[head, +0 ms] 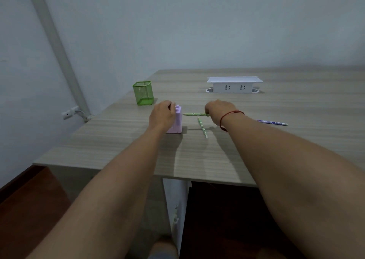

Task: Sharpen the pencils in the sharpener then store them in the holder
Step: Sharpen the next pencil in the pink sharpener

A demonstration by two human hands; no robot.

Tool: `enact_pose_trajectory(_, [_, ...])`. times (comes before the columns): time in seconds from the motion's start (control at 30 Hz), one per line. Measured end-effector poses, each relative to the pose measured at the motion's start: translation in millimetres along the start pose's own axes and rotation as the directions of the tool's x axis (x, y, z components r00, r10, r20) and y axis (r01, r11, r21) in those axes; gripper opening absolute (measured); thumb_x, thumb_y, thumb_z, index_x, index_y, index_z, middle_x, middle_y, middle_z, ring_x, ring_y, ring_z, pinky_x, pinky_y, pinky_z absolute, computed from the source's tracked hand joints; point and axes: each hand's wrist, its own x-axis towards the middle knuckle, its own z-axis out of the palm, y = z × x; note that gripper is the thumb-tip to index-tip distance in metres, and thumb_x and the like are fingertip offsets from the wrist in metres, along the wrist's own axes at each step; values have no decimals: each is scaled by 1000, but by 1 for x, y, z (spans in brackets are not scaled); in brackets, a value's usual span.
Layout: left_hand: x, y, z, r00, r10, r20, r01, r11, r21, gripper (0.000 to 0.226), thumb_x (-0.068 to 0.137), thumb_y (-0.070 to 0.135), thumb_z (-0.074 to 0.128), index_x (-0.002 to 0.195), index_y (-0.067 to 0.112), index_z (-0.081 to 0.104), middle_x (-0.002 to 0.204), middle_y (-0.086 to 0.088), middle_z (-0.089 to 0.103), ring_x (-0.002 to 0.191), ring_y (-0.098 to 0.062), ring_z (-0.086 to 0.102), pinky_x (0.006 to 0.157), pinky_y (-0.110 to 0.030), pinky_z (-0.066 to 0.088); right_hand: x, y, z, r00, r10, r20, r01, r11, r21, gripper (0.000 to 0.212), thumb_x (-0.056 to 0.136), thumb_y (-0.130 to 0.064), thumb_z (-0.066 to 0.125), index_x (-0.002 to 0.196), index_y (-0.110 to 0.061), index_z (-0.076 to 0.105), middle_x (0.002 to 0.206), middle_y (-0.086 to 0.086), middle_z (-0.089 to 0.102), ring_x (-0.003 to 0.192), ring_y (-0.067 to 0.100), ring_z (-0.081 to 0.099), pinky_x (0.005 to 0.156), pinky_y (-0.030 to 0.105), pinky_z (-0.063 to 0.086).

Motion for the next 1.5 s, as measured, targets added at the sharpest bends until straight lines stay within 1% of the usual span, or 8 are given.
enact_pose_trajectory(0.17, [-2,2,-1,1000,-26,-4,26,1000,0,35,97,21,39,81,1,63,91,-20,65,75,-23,48,64,-29,31,-1,-3,2,1000,-11,-21,11,1000,-16,41,92,6,43,124,-12,60,123,12,61,110,32,61,88,35,47])
enact_pose_trajectory(0.53, [-4,1,-1,999,-40,31,40,999,-21,36,98,24,35,95,4,66,101,-18,66,85,-27,53,68,-30,36,9,-14,8,998,-36,-52,35,999,-21,36,95,1,46,126,-12,59,125,13,61,112,33,60,86,34,46])
enact_pose_trajectory(0.83, [-20,-1,-1,987,157,43,-160,984,80,30,97,6,32,112,2,58,117,-17,61,111,-33,52,102,-46,37,16,-16,19,997,-69,-31,72,994,85,28,93,-2,52,118,-10,64,120,14,63,107,34,61,87,38,50])
enact_pose_trajectory(1.0, [-18,-4,8,978,210,-13,-206,968,146,37,94,11,26,103,3,60,108,-16,63,108,-31,53,115,-48,20,15,-22,24,991,-115,-60,120,990,79,27,95,-3,46,114,-7,64,115,17,64,104,36,61,81,36,48])
enact_pose_trajectory(1.2, [-16,-8,9,972,232,-29,-224,961,163,36,94,12,26,101,4,61,104,-17,62,105,-31,54,113,-47,19,20,-33,21,978,-180,-101,188,980,68,24,93,0,46,107,-6,65,110,18,65,101,35,62,80,37,48])
enact_pose_trajectory(1.33, [-13,-5,-3,975,219,40,-221,973,67,31,100,14,32,106,4,60,111,-20,62,107,-34,55,95,-40,37,20,-29,16,985,-159,-64,162,985,51,28,96,-4,45,118,-11,61,120,15,62,108,34,61,84,36,48])
enact_pose_trajectory(1.43, [-12,-10,-17,996,89,-2,-89,995,-50,40,101,23,31,136,8,46,138,-16,52,125,-30,50,102,-36,39,21,-40,5,984,-173,-37,176,979,106,47,91,3,44,136,-11,43,134,16,52,119,35,55,94,41,47])
enact_pose_trajectory(1.5, [-14,-21,-26,999,23,-34,-25,998,-54,45,98,14,36,143,8,36,134,-18,54,120,-33,52,99,-38,41,21,-51,-2,975,-222,-24,222,958,180,60,88,7,46,144,-12,34,139,17,45,122,38,52,98,45,46])
